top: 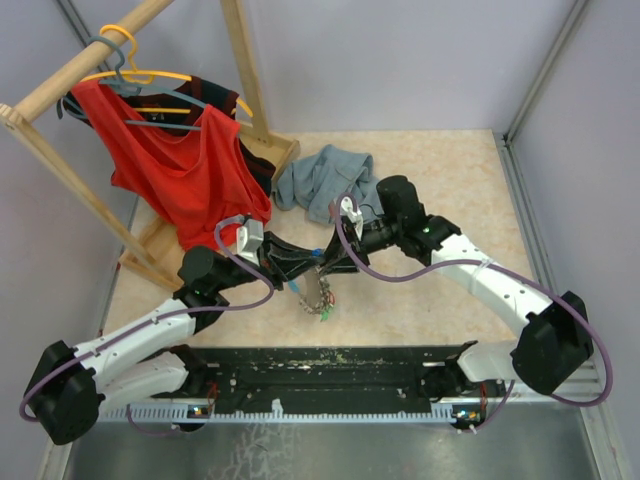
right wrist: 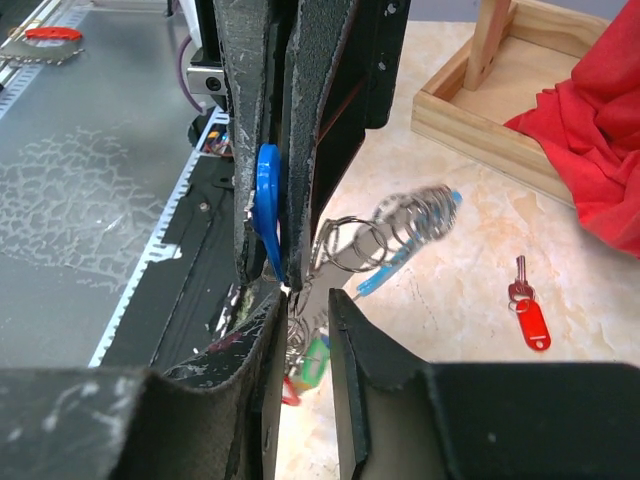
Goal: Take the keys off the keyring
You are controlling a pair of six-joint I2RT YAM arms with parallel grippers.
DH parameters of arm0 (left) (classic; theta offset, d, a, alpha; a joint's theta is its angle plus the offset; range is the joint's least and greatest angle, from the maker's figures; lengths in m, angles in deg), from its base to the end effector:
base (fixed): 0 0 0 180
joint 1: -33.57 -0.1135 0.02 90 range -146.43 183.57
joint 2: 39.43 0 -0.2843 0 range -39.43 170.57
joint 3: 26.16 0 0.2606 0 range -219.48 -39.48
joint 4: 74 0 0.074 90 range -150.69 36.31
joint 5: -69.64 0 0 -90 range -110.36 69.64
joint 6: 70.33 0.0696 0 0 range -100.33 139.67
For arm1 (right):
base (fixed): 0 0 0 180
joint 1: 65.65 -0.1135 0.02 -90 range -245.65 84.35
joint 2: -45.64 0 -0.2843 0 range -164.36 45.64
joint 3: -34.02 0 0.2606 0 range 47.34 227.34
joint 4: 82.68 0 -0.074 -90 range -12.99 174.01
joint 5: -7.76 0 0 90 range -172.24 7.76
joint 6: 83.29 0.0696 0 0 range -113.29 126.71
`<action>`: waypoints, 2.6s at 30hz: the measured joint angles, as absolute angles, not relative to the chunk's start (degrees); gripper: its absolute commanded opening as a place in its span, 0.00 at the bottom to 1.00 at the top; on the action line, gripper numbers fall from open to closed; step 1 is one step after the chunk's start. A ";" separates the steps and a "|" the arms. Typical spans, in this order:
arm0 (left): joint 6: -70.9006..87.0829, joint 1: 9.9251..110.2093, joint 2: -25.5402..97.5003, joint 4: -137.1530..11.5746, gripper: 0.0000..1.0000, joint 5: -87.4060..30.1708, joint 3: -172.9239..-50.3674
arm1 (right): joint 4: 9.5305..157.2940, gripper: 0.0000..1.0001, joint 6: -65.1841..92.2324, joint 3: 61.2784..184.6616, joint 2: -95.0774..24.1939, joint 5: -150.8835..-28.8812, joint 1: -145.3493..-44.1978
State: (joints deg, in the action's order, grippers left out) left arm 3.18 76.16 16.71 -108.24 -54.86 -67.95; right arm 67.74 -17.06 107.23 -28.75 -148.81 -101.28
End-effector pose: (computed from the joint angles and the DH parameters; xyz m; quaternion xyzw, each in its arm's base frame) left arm 0.1482 -0.1898 0.3297 0.3603 0.4795 -0.5336 0.5962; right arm 0.1997 0.2217 0.3299 -0.5957 0.4969 0.5172 0.3617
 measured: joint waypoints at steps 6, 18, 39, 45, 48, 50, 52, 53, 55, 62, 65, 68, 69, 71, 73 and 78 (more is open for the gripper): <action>3.18 76.16 16.71 -108.19 0.00 -54.84 -67.95 | 67.67 0.23 -16.99 107.34 -28.75 -148.63 -101.28; 2.94 76.16 16.78 -108.21 0.00 -54.90 -67.95 | 67.87 0.22 -15.29 107.39 -28.71 -147.82 -101.28; 4.49 76.16 14.81 -117.74 0.00 -56.56 -63.14 | 83.43 0.00 1.34 104.22 -28.69 -152.83 -99.65; 9.23 76.16 14.79 -126.44 0.00 -57.39 -57.65 | 103.47 0.00 19.68 96.83 -29.28 -155.54 -99.16; 11.40 76.18 14.55 -130.77 0.00 -57.20 -54.96 | 109.92 0.00 25.34 95.63 -29.49 -156.22 -98.38; 12.69 76.18 14.20 -132.69 0.00 -56.91 -53.69 | 113.74 0.00 28.32 95.32 -29.49 -156.52 -97.77; 13.67 76.18 13.83 -133.61 0.00 -56.52 -53.10 | 116.54 0.00 30.50 95.30 -29.49 -156.57 -97.35; 14.09 76.18 13.63 -134.03 0.00 -56.26 -52.86 | 117.90 0.00 31.42 95.30 -29.49 -156.61 -97.26; 14.70 76.18 13.15 -134.40 0.00 -55.69 -52.32 | 119.27 0.00 32.34 95.30 -29.49 -156.68 -97.24; 15.33 76.18 10.77 -133.04 0.00 -53.72 -51.53 | 119.19 0.00 31.94 95.30 -29.49 -156.65 -97.24; 13.67 76.18 8.89 -129.41 0.00 -51.10 -51.71 | 116.30 0.00 29.56 95.34 -29.49 -156.59 -97.22; 11.20 76.16 7.51 -123.45 0.00 -47.75 -53.17 | 105.66 0.00 21.23 97.09 -29.52 -155.65 -97.20; 10.31 76.16 7.29 -121.52 0.00 -46.68 -53.80 | 101.05 0.00 17.41 98.19 -29.52 -154.93 -97.13; 8.25 76.16 7.12 -117.11 0.00 -44.28 -55.27 | 93.02 0.00 10.31 100.50 -29.52 -153.44 -96.85; 5.78 76.16 7.14 -112.76 0.00 -41.85 -56.36 | 88.08 0.00 5.37 101.99 -29.49 -152.35 -96.39; -0.86 74.60 8.93 -100.83 0.00 -36.76 -57.80 | 78.45 0.00 -3.75 103.80 -29.45 -149.59 -94.60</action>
State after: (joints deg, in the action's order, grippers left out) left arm -0.86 74.60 8.93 -100.83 -36.76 -57.80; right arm 78.45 -3.75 103.80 -29.45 -149.59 -94.60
